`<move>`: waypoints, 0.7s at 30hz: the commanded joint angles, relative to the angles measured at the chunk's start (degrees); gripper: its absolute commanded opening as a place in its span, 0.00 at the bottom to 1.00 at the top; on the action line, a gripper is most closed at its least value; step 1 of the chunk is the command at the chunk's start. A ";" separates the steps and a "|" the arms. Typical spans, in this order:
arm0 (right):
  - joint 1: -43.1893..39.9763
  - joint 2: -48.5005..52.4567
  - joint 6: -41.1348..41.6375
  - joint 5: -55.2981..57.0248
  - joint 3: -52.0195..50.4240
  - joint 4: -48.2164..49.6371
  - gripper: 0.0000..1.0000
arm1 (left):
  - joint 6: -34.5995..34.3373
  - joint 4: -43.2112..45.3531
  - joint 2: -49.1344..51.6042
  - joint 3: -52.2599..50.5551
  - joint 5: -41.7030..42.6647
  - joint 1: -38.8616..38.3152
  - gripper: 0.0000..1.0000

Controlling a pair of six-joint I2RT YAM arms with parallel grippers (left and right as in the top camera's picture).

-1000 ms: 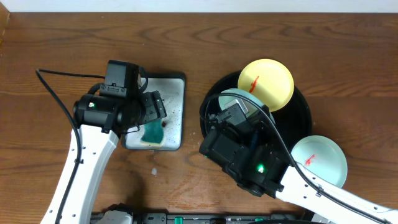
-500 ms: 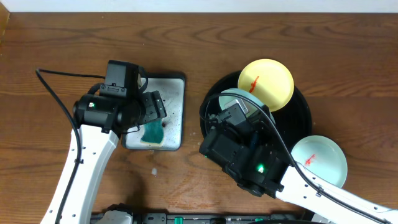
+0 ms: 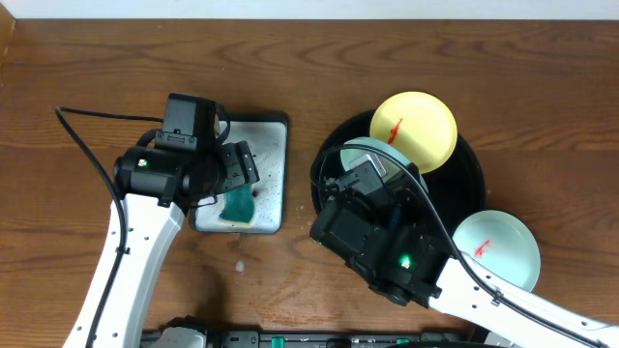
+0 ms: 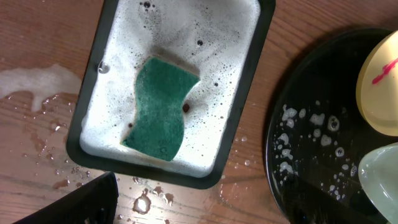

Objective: Clean dirty plates on tray and stack at the side
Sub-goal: 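Carry the green plate with right gripper to the table's right side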

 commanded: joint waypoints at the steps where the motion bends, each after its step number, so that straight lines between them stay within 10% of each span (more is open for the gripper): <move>1: 0.50 -0.48 -0.33 2.49 1.20 -0.04 0.01 | 0.35 -0.15 0.00 0.63 0.37 0.20 0.85; 9: -3.23 -0.48 12.31 -7.69 1.16 -2.84 0.01 | 0.35 -0.17 0.00 0.63 0.37 0.20 0.85; 21: -5.84 -0.85 7.82 -4.83 1.29 -4.55 0.01 | 0.35 -0.15 0.00 0.63 0.37 0.20 0.85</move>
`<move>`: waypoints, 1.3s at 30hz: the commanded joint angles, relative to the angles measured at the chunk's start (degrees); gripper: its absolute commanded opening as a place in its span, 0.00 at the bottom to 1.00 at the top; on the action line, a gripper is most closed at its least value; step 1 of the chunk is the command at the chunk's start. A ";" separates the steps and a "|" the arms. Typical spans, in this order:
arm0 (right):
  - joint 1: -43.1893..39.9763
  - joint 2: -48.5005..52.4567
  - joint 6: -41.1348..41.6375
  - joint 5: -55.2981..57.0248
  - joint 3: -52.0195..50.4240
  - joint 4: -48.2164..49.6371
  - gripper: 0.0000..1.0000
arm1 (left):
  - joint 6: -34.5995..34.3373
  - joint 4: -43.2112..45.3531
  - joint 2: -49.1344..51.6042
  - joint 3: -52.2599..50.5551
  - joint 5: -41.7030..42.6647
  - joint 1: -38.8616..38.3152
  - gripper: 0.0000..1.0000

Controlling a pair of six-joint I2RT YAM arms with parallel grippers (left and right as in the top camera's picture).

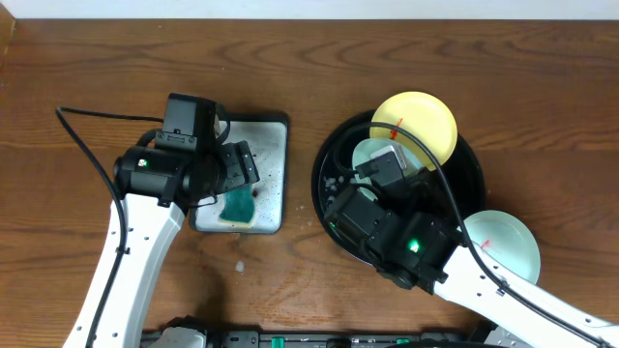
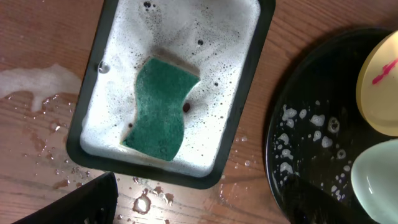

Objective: Clean dirty plates on tray and stack at the side
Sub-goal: 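Carry the green plate with right gripper to the table's right side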

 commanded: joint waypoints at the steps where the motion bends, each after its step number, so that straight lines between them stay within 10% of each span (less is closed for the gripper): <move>1: -0.37 -0.83 0.17 0.90 1.25 0.39 0.01 | 0.35 -0.17 0.00 0.63 0.37 0.20 0.85; 12: -2.84 -0.83 4.07 -4.55 1.25 0.50 0.01 | 0.35 -0.15 0.00 0.63 0.37 0.20 0.85; 18: -10.97 -0.90 12.33 -27.36 1.25 0.92 0.01 | 0.35 -0.15 0.00 0.63 0.37 0.20 0.85; 31: -64.83 -0.90 -2.93 -77.99 1.25 8.83 0.01 | 0.37 -0.15 0.00 0.63 0.37 0.20 0.85; 39: -91.06 6.16 3.39 -71.60 1.22 13.38 0.01 | 0.35 -0.17 0.00 0.63 0.37 0.20 0.85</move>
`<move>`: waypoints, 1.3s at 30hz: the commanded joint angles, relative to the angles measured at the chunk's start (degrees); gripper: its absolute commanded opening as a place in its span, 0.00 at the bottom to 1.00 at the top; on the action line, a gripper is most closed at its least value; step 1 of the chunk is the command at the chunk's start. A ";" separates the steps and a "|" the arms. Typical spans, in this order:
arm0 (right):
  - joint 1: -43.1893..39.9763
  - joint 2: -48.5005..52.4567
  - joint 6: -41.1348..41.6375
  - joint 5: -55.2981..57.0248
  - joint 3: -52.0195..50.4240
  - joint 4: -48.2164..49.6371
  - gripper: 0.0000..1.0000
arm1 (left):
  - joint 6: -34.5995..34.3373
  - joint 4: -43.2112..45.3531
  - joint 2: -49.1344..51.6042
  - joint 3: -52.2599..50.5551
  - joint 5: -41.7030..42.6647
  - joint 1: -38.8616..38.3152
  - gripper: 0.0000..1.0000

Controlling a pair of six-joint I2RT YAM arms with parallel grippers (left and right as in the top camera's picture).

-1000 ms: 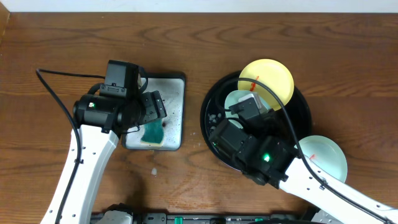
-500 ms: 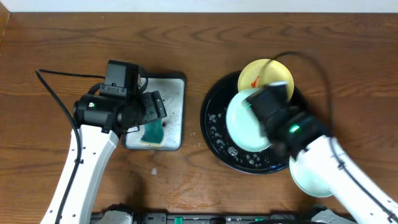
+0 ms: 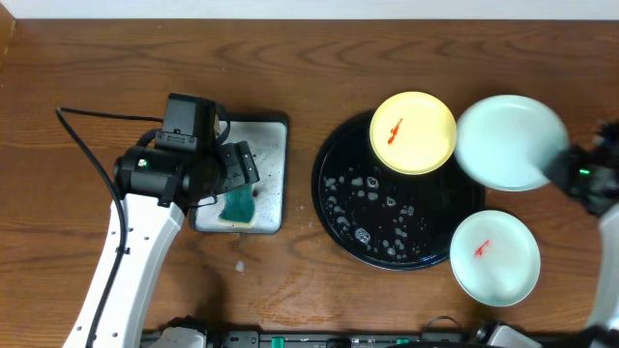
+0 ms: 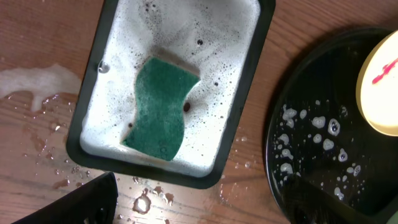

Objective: Clean dirty plates on tray and stack at the side
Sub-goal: 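Carry the green plate with right gripper to the table's right side, then set the green plate down at right side and release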

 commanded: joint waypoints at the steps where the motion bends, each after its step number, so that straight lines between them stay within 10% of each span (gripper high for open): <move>1: -7.80 5.51 5.77 3.72 0.94 0.70 0.01 | 0.35 -0.17 0.00 0.63 0.37 0.20 0.85; 11: -17.11 21.92 2.21 -1.11 0.96 8.31 0.01 | 0.35 -0.15 0.00 0.63 0.37 0.20 0.85; 14: -16.94 21.70 -0.59 -6.62 0.98 10.21 0.40 | 0.35 -0.15 0.00 0.63 0.37 0.20 0.85; 17: -16.81 19.12 -0.59 -15.87 1.01 10.73 0.52 | 0.35 -0.15 0.00 0.63 0.37 0.20 0.85; 29: -7.87 6.01 -4.46 -0.55 -1.29 -13.51 0.52 | 0.35 -0.15 0.00 0.63 0.37 0.20 0.85; 39: -3.65 6.05 -5.07 3.76 -14.86 -0.09 0.58 | 0.35 -0.15 0.00 0.63 0.37 0.20 0.85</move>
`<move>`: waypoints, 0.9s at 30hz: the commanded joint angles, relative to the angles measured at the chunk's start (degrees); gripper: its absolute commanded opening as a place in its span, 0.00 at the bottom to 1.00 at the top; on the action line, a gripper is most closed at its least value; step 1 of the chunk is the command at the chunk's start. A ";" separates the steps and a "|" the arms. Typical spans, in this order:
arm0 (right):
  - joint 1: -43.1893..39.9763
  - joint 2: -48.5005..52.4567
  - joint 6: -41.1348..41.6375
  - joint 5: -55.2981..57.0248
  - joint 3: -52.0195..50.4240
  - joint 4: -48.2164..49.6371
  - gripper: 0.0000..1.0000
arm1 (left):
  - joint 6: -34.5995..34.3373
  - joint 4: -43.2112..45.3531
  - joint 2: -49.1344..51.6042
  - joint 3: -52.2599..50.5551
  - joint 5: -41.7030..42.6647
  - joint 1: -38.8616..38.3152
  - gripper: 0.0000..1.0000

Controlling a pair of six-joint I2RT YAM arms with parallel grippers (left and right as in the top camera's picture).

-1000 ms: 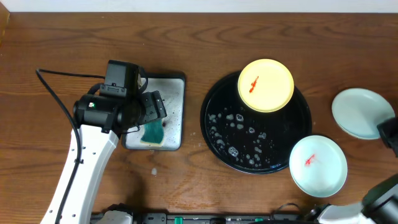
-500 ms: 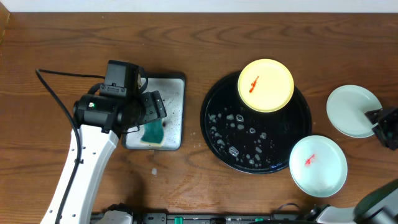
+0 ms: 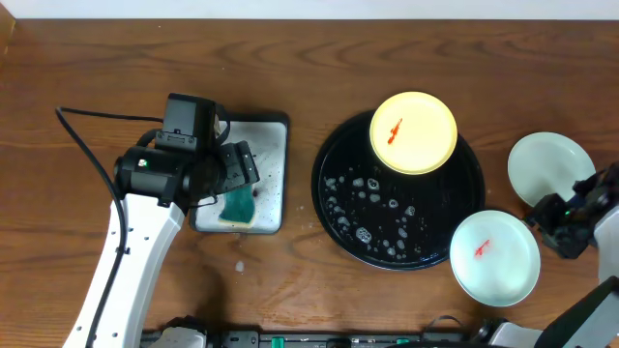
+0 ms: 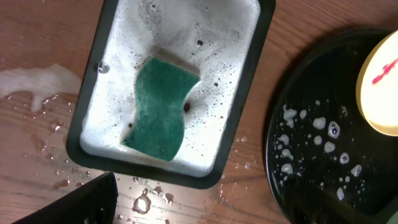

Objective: Clean dirty plates on tray and stack at the side
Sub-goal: 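Set the green plate down at right side and release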

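Note:
A round black tray (image 3: 338,208) speckled with foam carries a yellow plate (image 3: 414,132) with a red smear at its far rim. The yellow plate (image 4: 380,87) also shows at the right edge of the left wrist view. Right of the tray, a clean pale green plate (image 3: 549,162) sits low by the table. My right gripper (image 3: 559,205) is at its near rim and looks shut on it. A second pale green plate (image 3: 495,259) with a red mark lies nearer. My left gripper (image 4: 193,214) hangs open above the green sponge (image 4: 158,109).
The sponge lies in a dark rectangular soap tray (image 4: 249,93) full of suds, left of the round tray (image 4: 311,99). Spilled foam (image 4: 31,84) and water drops wet the wood beside it. A black cable (image 3: 82,135) trails from the left arm.
My right gripper has moved the pale green plate from above the tray's far right edge to lower and farther right. The left arm and the sponge have not moved.
My right arm was first over the round tray, at a pale green plate beside the yellow one. Then the plate was held clear beyond the tray's right side, leaving foam behind. Now it is low at the right. My left gripper stayed open over the sponge throughout.

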 commanded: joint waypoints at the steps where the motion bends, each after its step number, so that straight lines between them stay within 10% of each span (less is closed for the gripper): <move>1: 0.63 0.04 -0.81 -1.53 -2.47 3.89 0.59 | 0.35 -0.13 0.00 0.63 0.35 0.20 0.85; 16: 3.61 -4.22 -15.04 -31.17 -2.69 0.92 0.53 | 0.35 -0.15 0.00 0.63 0.35 0.20 0.85; 21: 13.68 -8.70 -15.96 -25.83 -2.69 -5.33 0.51 | 0.35 -0.15 0.00 0.63 0.35 0.20 0.86; 27: 34.21 -10.08 1.40 3.34 -2.75 -7.67 0.47 | 0.35 -0.13 0.00 0.63 0.35 0.20 0.85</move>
